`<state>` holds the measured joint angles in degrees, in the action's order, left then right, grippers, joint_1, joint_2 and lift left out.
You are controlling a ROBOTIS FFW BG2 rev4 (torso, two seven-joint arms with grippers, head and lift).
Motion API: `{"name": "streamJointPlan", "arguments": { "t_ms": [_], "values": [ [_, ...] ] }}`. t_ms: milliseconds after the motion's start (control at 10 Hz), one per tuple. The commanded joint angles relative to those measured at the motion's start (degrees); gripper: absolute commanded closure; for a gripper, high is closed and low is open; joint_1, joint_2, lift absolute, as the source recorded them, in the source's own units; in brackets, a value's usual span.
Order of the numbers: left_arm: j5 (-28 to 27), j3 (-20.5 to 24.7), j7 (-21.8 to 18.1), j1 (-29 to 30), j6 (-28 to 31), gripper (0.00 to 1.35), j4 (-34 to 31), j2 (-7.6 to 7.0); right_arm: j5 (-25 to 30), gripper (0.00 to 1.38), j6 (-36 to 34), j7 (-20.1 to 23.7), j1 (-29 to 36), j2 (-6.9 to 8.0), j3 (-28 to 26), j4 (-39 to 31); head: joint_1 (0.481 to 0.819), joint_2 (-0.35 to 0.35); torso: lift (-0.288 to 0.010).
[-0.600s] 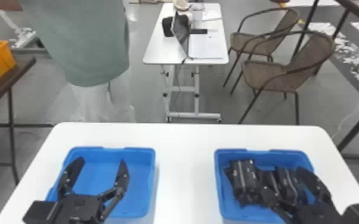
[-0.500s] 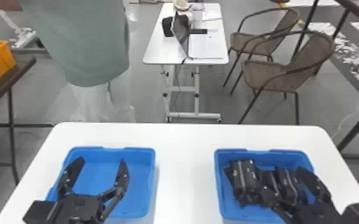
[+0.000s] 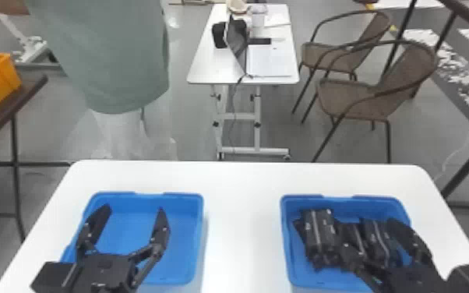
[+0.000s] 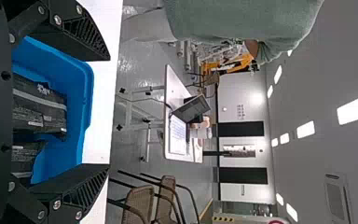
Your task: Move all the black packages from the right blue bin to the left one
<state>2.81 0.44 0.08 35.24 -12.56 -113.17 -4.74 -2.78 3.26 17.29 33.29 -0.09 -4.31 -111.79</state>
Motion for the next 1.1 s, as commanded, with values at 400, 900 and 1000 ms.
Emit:
{"name": "streamJointPlan", "arguments": {
  "t_ms": [400, 900, 1000],
  "values": [
    [0.1, 0.0, -0.1, 0.0, -0.1, 0.12, 0.1, -0.09, -3.0, 0.21, -2.4, -3.4, -0.4, 0.14, 0.1, 0.3, 0.695, 0.038, -0.042],
    [0.6, -0.3, -0.2, -0.4, -0.1, 0.12, 0.5, -0.71, -10.9, 0.21, -13.4, -10.9, -6.8, 0.14, 0.5, 2.3, 0.695, 0.009, -0.042],
    [0.7, -0.3, -0.3, -0.6, -0.2, 0.12, 0.6, -0.71, -13.4, 0.21, -14.5, -10.9, -9.7, 0.14, 0.5, 5.4, 0.695, 0.008, -0.042]
  ]
}}
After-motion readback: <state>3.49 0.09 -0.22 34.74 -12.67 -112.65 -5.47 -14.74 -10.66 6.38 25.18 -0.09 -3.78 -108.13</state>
